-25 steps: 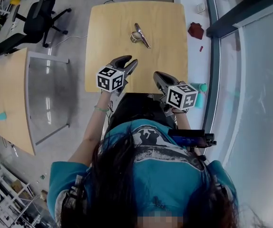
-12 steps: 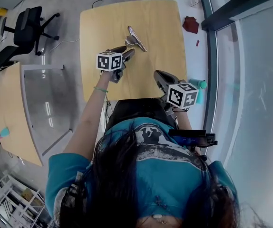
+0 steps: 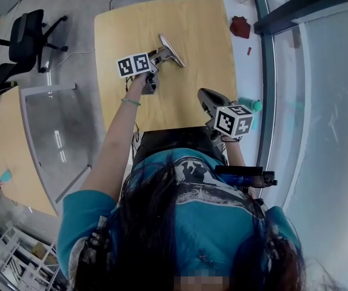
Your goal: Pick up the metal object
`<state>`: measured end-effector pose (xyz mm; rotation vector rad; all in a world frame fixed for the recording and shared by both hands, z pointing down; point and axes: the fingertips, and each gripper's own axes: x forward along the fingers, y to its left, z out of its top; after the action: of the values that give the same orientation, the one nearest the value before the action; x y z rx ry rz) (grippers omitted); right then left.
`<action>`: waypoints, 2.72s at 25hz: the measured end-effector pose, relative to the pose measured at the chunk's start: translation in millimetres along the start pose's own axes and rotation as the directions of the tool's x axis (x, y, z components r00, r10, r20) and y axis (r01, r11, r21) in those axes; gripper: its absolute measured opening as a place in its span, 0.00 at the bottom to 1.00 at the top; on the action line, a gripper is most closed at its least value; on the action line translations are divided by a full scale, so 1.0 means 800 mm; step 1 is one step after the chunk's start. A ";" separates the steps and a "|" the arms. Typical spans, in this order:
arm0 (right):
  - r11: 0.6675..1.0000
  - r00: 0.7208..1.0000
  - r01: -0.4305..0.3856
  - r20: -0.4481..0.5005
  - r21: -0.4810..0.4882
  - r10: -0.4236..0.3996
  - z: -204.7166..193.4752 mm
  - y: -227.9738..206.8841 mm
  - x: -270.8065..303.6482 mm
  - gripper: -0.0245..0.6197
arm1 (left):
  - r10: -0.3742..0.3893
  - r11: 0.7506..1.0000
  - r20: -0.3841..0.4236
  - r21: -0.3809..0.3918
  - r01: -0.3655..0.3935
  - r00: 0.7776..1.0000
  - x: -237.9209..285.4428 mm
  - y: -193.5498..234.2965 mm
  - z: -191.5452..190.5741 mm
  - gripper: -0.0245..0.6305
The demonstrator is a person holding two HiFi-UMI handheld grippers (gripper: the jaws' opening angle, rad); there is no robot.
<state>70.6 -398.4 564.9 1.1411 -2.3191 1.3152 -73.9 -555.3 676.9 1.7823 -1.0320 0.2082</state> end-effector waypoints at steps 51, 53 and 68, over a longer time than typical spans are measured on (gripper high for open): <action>0.979 0.974 -0.196 -0.128 -0.047 0.189 -0.136 0.063 -0.060 0.07 | -0.071 0.994 0.219 -0.064 0.087 0.973 -0.280 -0.155 -0.229 0.16; 0.980 0.975 -0.196 -0.120 -0.045 0.189 -0.137 0.063 -0.058 0.07 | -0.071 0.994 0.222 -0.062 0.087 0.972 -0.289 -0.155 -0.237 0.16; 0.986 0.988 -0.150 -0.059 -0.068 0.146 -0.157 0.112 -0.046 0.07 | -0.127 0.992 0.238 0.022 0.126 0.963 -0.368 -0.134 -0.258 0.16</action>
<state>10.0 -252.0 560.5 0.9157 -2.4311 1.2817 -114.0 -211.1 532.6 1.9046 -1.0812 -0.0857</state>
